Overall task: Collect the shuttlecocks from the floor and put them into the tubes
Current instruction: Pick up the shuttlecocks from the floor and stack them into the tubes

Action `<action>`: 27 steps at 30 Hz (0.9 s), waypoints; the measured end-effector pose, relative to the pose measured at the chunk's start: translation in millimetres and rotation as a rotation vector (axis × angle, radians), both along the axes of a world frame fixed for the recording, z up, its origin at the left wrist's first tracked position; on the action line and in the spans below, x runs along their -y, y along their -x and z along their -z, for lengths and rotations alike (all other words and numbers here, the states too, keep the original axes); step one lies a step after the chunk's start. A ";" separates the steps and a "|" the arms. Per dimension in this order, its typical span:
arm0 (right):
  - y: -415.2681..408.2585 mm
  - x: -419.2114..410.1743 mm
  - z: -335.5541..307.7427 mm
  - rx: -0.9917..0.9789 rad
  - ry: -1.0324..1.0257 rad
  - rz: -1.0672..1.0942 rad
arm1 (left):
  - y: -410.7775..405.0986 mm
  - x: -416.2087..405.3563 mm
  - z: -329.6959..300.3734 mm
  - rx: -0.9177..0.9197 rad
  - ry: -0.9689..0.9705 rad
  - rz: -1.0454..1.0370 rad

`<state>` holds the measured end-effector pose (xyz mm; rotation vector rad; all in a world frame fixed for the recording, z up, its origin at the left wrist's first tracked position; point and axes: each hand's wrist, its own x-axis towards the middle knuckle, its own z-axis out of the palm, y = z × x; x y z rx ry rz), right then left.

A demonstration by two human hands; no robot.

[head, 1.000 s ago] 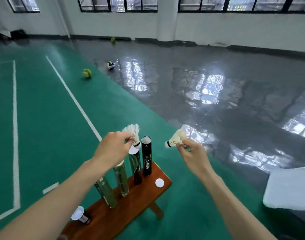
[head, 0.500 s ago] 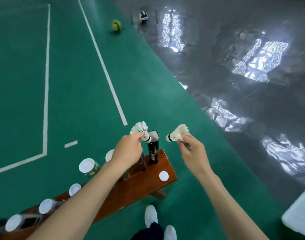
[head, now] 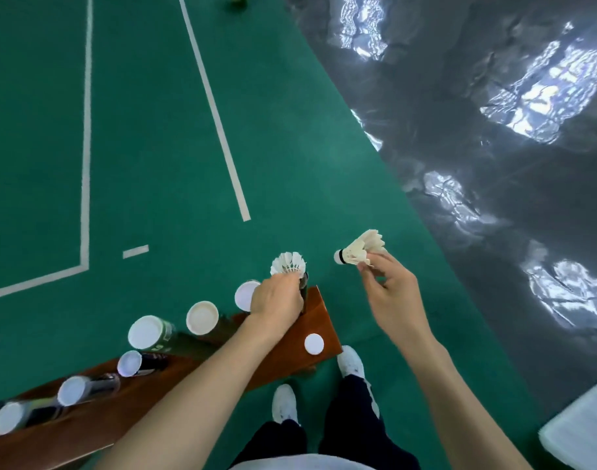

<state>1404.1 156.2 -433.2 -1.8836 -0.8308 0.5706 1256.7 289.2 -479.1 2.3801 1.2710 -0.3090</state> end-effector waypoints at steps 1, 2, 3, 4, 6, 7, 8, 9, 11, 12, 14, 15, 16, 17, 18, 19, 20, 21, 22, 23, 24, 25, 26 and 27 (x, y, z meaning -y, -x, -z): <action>-8.1 -8.4 1.4 -0.016 -0.008 -0.023 | -3.6 -0.5 7.2 -0.034 0.044 -0.013; -17.7 -17.4 3.6 -0.039 -0.006 -0.059 | -8.0 0.5 15.0 -0.065 0.092 -0.047; -23.5 -23.9 5.3 -0.044 -0.010 -0.095 | -11.1 2.4 20.7 -0.092 0.125 -0.074; -31.0 -31.0 7.9 -0.046 -0.007 -0.134 | -15.5 4.4 25.7 -0.117 0.146 -0.106; -41.6 -41.2 13.8 -0.032 0.002 -0.190 | -21.8 8.2 32.1 -0.149 0.146 -0.133; -48.8 -47.7 17.5 -0.030 0.011 -0.221 | -26.4 8.6 35.8 -0.157 0.138 -0.154; -53.8 -51.6 19.9 -0.020 0.017 -0.243 | -30.2 8.4 38.1 -0.160 0.129 -0.167; -60.1 -56.5 23.2 -0.020 0.027 -0.267 | -34.3 8.0 39.5 -0.168 0.129 -0.190; -67.9 -63.0 27.0 -0.019 0.042 -0.308 | -40.2 8.1 40.2 -0.192 0.142 -0.227; -70.4 -64.9 28.0 -0.016 0.049 -0.333 | -42.7 8.4 40.9 -0.208 0.153 -0.238; -76.3 -68.8 32.6 0.009 0.063 -0.404 | -48.0 10.4 43.6 -0.246 0.185 -0.269; -78.1 -69.5 34.2 0.030 0.070 -0.429 | -49.3 11.3 44.4 -0.256 0.192 -0.281; -80.1 -70.4 35.7 0.051 0.078 -0.449 | -50.2 12.1 45.1 -0.256 0.192 -0.297; -81.9 -71.3 37.4 0.074 0.085 -0.468 | -51.4 13.5 46.0 -0.250 0.189 -0.316; -82.3 -71.4 38.1 0.093 0.090 -0.477 | -52.0 14.6 45.5 -0.238 0.184 -0.325; -82.7 -71.5 38.7 0.106 0.096 -0.488 | -52.8 16.5 44.2 -0.224 0.174 -0.332; -81.5 -72.0 38.5 0.112 0.102 -0.496 | -52.3 18.1 41.5 -0.206 0.158 -0.337; -79.9 -72.8 37.6 0.120 0.102 -0.511 | -51.1 19.4 38.0 -0.178 0.132 -0.344; -77.5 -74.3 36.6 0.134 0.097 -0.540 | -48.5 21.1 33.3 -0.144 0.100 -0.357; -75.2 -75.7 36.2 0.154 0.085 -0.572 | -45.8 22.6 28.4 -0.108 0.066 -0.363; -71.5 -78.4 36.0 0.177 0.070 -0.610 | -41.5 23.8 22.3 -0.075 0.035 -0.369; -68.5 -80.8 36.4 0.200 0.063 -0.642 | -37.9 25.7 16.6 -0.046 0.014 -0.375; -65.1 -83.5 36.7 0.222 0.057 -0.670 | -33.8 27.5 10.8 -0.022 0.002 -0.389; -60.0 -86.9 37.0 0.242 0.048 -0.699 | -28.0 29.5 4.9 -0.002 -0.008 -0.417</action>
